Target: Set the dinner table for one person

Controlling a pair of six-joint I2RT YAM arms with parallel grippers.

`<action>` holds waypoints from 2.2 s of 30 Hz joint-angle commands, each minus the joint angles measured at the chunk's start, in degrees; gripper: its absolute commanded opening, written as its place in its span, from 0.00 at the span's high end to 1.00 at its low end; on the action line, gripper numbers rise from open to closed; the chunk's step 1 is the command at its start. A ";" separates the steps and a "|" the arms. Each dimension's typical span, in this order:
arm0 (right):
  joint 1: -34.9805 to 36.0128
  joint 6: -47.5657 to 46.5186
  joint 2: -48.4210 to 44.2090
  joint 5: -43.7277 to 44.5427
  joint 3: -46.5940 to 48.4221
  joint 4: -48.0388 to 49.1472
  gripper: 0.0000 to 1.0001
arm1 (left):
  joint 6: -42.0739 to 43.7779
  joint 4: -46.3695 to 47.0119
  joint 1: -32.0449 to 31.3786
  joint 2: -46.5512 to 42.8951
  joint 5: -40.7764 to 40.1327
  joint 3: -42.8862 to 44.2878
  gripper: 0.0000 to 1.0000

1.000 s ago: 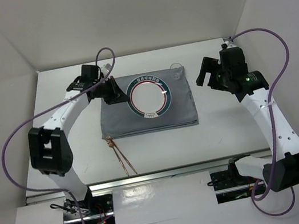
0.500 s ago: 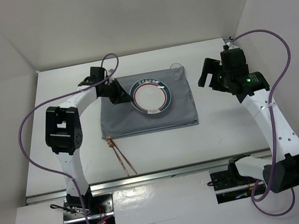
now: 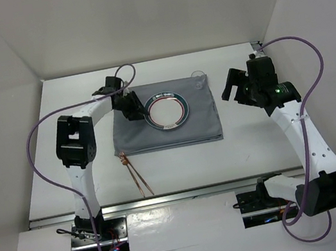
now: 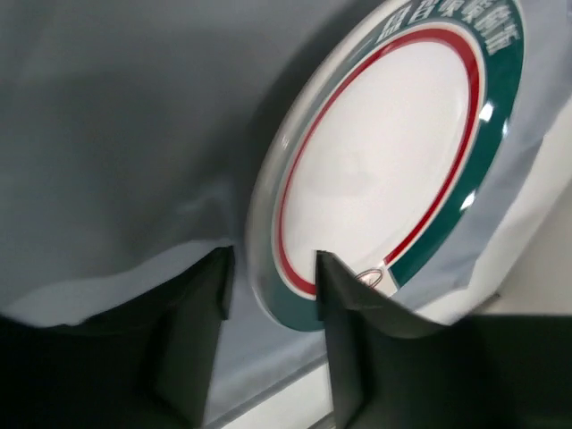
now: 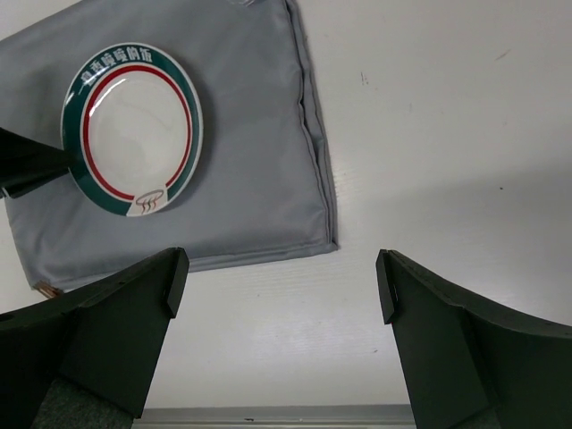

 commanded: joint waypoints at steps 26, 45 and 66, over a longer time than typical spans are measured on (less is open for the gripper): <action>-0.33 0.40 -0.96 -6.81 -3.44 3.22 0.00 | -8.77 -8.86 -10.73 -53.70 -29.56 -50.02 0.65; -0.33 -0.12 -1.49 -7.95 -3.44 2.60 0.00 | -11.15 -0.51 -10.73 -45.11 -30.17 -55.92 0.64; -0.33 -0.12 -0.96 -8.74 -3.97 3.74 0.00 | -5.98 -20.03 -11.26 -49.42 -41.51 -30.80 1.00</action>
